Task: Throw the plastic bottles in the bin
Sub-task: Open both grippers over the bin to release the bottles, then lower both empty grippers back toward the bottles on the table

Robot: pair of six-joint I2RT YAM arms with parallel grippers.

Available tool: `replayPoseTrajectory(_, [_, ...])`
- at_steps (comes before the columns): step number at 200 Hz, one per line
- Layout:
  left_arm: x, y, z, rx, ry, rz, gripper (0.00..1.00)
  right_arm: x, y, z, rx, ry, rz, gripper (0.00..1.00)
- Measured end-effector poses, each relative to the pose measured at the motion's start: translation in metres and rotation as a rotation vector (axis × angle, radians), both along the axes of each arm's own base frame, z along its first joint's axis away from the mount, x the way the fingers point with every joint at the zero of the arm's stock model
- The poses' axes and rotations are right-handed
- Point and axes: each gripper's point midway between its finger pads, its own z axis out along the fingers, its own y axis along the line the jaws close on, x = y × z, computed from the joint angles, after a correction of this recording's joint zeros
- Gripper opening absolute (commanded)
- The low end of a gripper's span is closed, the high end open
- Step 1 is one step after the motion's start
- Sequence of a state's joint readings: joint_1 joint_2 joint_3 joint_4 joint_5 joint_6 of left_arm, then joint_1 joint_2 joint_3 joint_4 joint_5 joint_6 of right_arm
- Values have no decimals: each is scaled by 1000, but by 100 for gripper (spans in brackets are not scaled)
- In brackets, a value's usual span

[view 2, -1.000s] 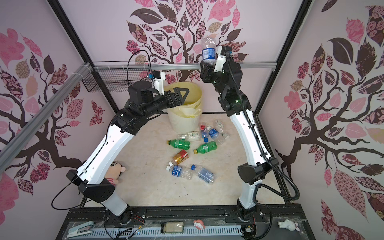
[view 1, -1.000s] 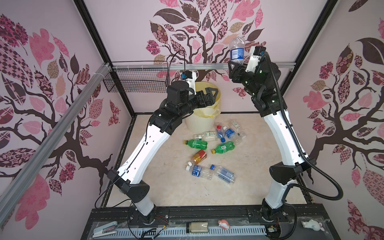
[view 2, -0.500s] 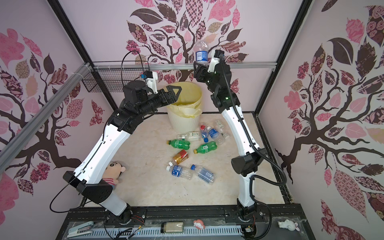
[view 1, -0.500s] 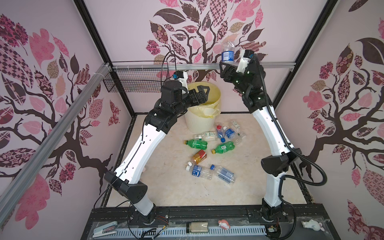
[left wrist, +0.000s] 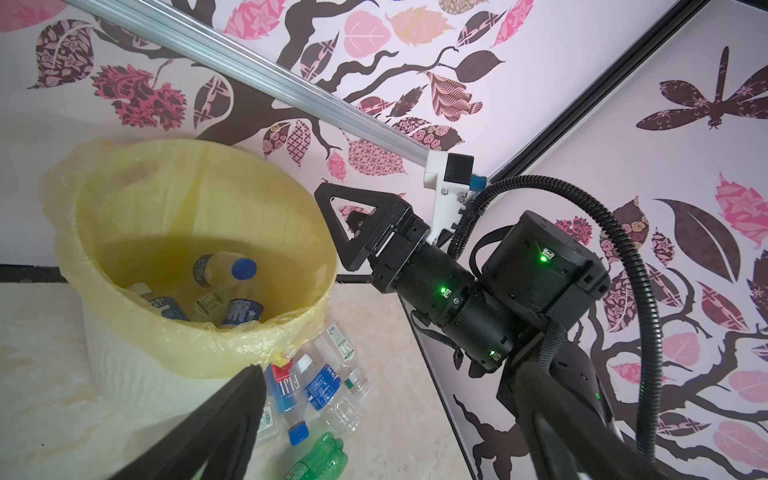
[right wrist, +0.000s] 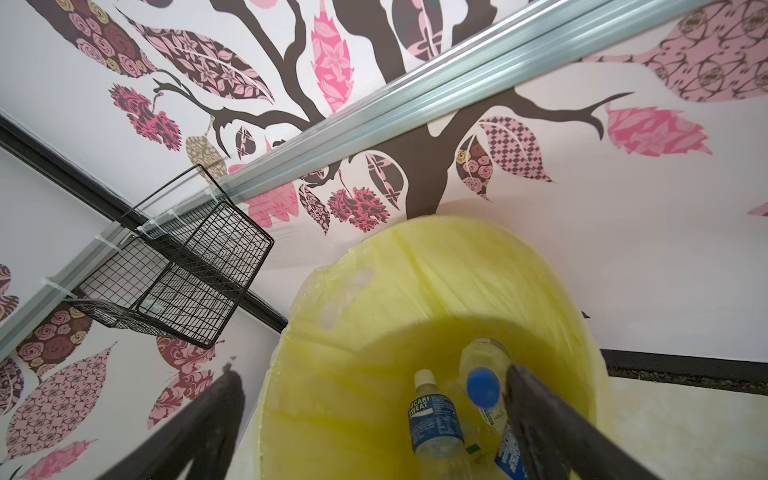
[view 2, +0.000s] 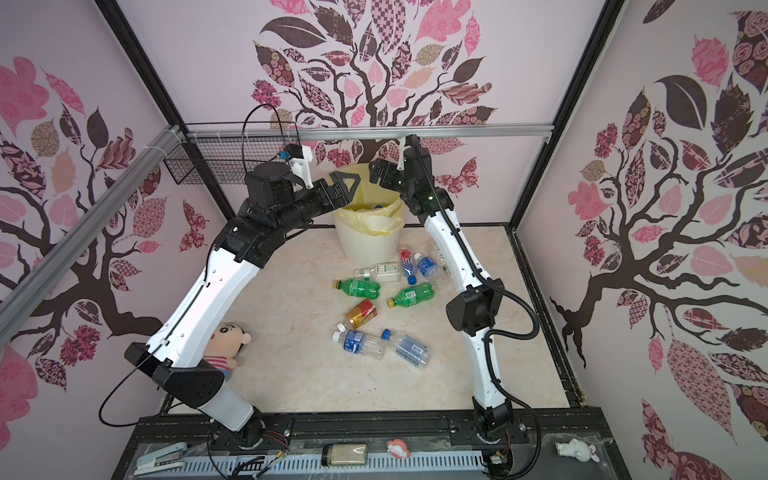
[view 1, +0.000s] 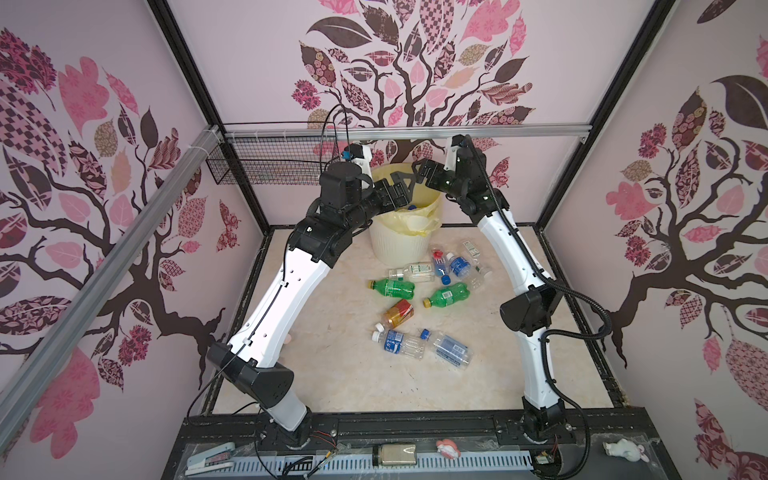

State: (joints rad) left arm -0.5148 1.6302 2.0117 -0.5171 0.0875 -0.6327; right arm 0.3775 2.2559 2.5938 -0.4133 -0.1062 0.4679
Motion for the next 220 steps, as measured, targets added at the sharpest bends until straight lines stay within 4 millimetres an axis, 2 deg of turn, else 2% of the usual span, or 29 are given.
replayPoseTrajectory(80, [1,-2,-7,-16,26,-5,97,-4,-4,-1,-12,15,-9,100])
replayPoseTrajectory(123, [1,-3,-9,-22,36,-4,97,-23,-16,9,-44,30,-33,100])
replayPoseTrajectory(159, [3,-7,-30,-36,98,-10,97,-42,-33,13,-109,60,-71,100])
replayPoseTrajectory(183, [4,-13,-47,-41,151,-21,97,-56,-47,-2,-175,118,-100,100])
replayPoseTrajectory(220, [1,-37,-63,-37,193,-60,97,-78,-79,-48,-260,245,-142,100])
